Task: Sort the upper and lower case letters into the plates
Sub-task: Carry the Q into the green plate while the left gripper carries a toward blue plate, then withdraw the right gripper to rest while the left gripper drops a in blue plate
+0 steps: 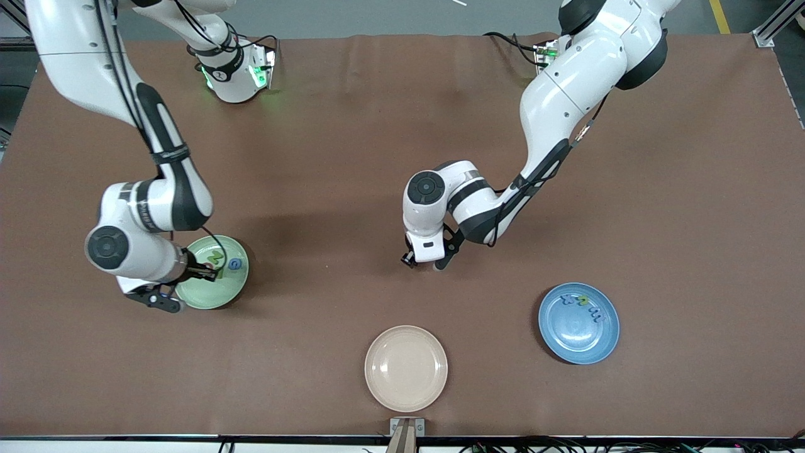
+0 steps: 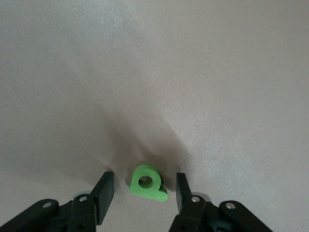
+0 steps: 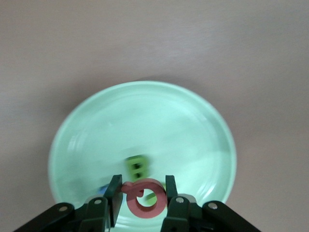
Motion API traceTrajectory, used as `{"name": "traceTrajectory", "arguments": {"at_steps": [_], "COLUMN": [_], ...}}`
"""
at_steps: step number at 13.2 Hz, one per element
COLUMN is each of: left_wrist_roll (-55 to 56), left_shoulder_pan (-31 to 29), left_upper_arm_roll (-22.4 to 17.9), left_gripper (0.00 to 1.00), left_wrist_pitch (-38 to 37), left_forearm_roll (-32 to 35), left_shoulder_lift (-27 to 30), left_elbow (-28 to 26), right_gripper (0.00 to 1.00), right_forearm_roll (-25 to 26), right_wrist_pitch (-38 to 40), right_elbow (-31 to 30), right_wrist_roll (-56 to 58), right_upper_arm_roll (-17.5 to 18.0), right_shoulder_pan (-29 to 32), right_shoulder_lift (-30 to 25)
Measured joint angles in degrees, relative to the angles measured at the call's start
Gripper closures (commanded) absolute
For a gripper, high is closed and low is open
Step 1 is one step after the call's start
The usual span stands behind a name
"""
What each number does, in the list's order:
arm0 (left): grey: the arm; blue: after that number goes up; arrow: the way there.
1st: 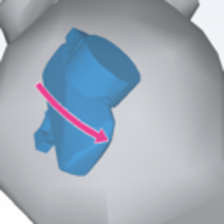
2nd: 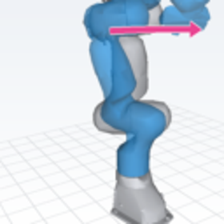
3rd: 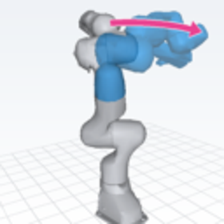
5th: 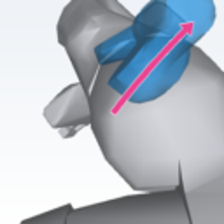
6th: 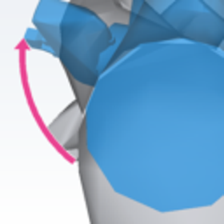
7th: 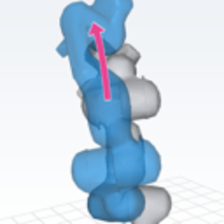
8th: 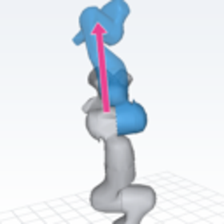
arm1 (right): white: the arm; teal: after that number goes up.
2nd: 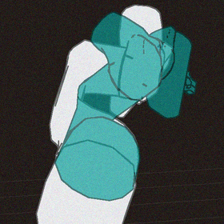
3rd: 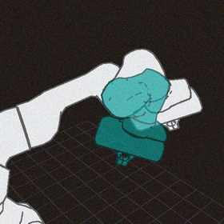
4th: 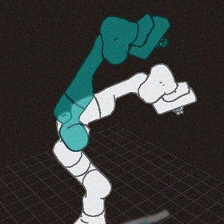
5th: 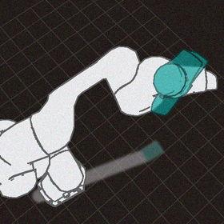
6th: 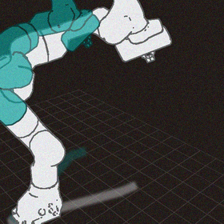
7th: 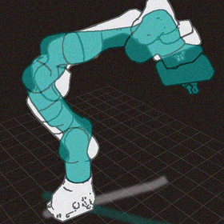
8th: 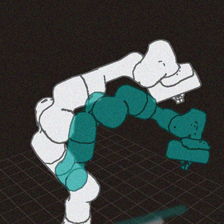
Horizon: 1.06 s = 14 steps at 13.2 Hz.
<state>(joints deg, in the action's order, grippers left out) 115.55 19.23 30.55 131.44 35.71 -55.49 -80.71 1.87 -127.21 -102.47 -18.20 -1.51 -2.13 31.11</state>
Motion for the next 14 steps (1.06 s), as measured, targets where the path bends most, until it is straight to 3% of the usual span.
{"name": "traceTrajectory", "arguments": {"at_steps": [3,4,6,7,8,9,14], "left_wrist_roll": [0.0,0.0,0.0,0.0,0.0,0.0,-8.7], "left_shoulder_pan": [0.2,0.2,0.2,0.2,0.2,0.1,-5.6], "left_upper_arm_roll": [0.0,-0.1,0.0,-0.1,-0.4,-0.6,-1.0], "left_gripper": [0.69,0.88,0.99,0.99,1.0,1.0,1.0], "left_wrist_pitch": [-0.2,-0.5,-0.6,-0.6,-0.6,-0.6,-3.9], "left_forearm_roll": [-0.2,-0.5,-0.5,-0.5,-0.5,-0.5,-0.3], "left_shoulder_lift": [0.0,0.0,0.0,0.1,0.1,0.2,4.4], "left_elbow": [0.1,0.2,0.2,0.5,0.8,1.1,2.8], "right_gripper": [1.0,0.99,0.98,0.89,0.49,0.0,0.0], "right_forearm_roll": [-0.7,-0.7,-0.7,-0.7,-0.7,-0.7,-0.7], "right_wrist_pitch": [-5.7,-8.0,-8.6,-9.0,-9.5,-9.8,-10.3], "right_elbow": [-3.9,-5.9,-6.2,-6.3,-6.4,-6.4,-5.4], "right_wrist_roll": [3.6,3.7,3.7,3.7,3.7,3.7,3.8], "right_upper_arm_roll": [0.2,0.6,0.7,0.7,0.7,0.7,0.6], "right_shoulder_pan": [1.9,1.9,1.9,1.9,1.9,1.9,1.9], "right_shoulder_lift": [0.0,0.0,0.0,0.0,0.1,0.3,0.3]}}
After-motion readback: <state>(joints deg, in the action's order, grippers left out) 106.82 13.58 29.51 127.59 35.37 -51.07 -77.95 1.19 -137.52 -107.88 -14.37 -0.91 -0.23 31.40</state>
